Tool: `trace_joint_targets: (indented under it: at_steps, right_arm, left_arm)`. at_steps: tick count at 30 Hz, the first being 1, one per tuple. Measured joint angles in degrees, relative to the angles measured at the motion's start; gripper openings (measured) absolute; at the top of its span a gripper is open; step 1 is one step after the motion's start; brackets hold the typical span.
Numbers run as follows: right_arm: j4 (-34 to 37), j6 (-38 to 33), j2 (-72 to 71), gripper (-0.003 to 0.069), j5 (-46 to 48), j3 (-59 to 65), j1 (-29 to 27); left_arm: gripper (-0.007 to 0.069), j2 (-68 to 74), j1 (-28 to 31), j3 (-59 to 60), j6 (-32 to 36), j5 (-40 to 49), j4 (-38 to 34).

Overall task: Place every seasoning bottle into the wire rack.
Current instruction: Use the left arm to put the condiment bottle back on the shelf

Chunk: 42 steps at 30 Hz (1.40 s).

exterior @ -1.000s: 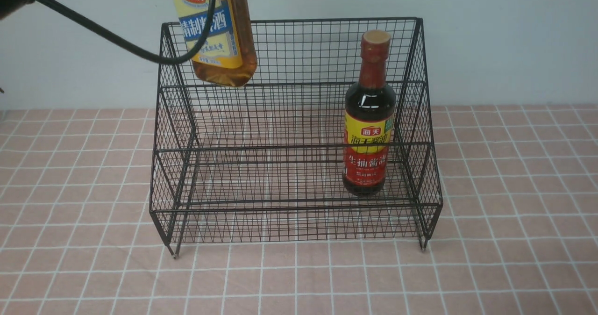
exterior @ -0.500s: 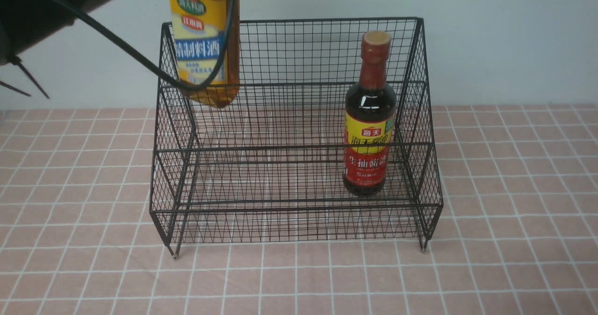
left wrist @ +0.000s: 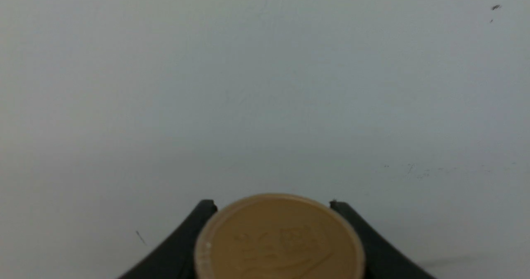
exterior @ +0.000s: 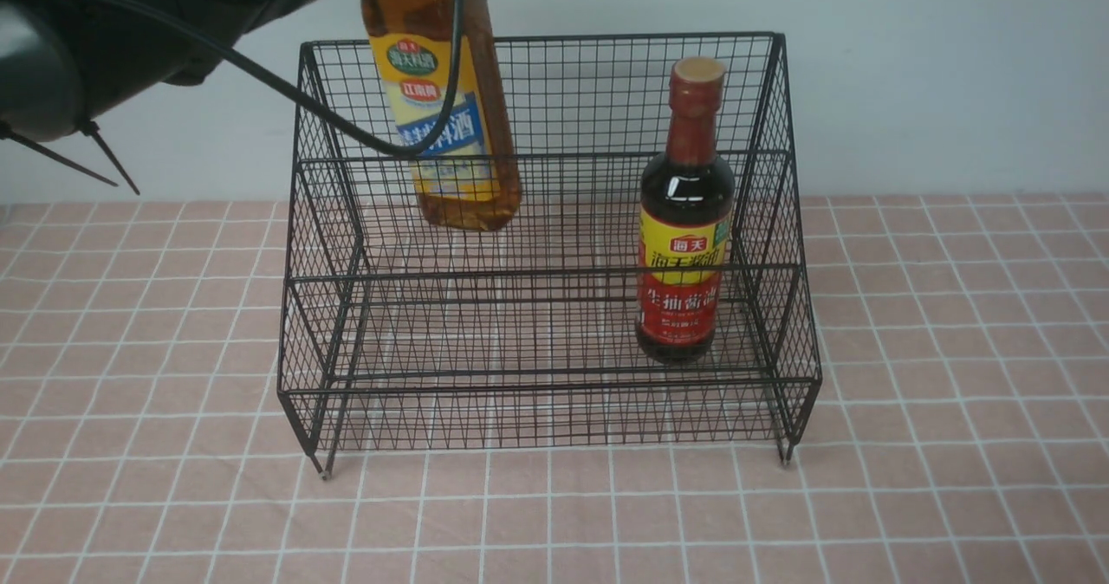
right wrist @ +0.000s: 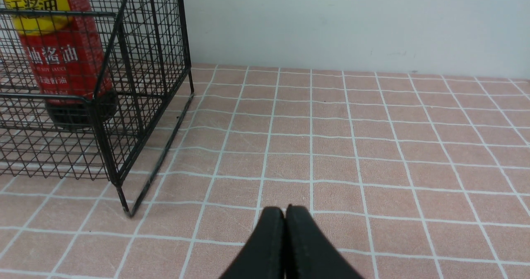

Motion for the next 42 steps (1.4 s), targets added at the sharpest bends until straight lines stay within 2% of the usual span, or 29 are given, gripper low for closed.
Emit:
trace_joint_targets:
  at_steps: [11, 15, 19, 26, 33, 42]
  right_arm:
    - [0.0, 0.0, 0.0, -0.0012, 0.0, 0.0, 0.0]
    - [0.0, 0.0, 0.0, -0.0012, 0.0, 0.0, 0.0]
    - [0.0, 0.0, 0.0, -0.0012, 0.0, 0.0, 0.0]
    - [0.0, 0.0, 0.0, -0.0012, 0.0, 0.0, 0.0]
    - [0.0, 0.0, 0.0, -0.0012, 0.0, 0.0, 0.0]
    - [0.0, 0.0, 0.0, -0.0012, 0.0, 0.0, 0.0]
  left_arm:
    - [0.0301, 1.4, 0.0, 0.0, 6.3, 5.0, -1.2]
    - [0.0301, 1.6, -0.1, 0.0, 11.8, 5.9, -1.4]
    - [0.0301, 2.4, -0.1, 0.0, 14.2, 6.1, -2.5]
    - [0.0301, 4.0, -0.1, 0.0, 14.9, 5.9, -6.4]
    - [0.0305, 5.0, -0.1, 0.0, 15.0, 5.7, -6.8]
    - [0.0382, 2.4, 0.0, -0.9, 15.2, 3.2, -8.1]
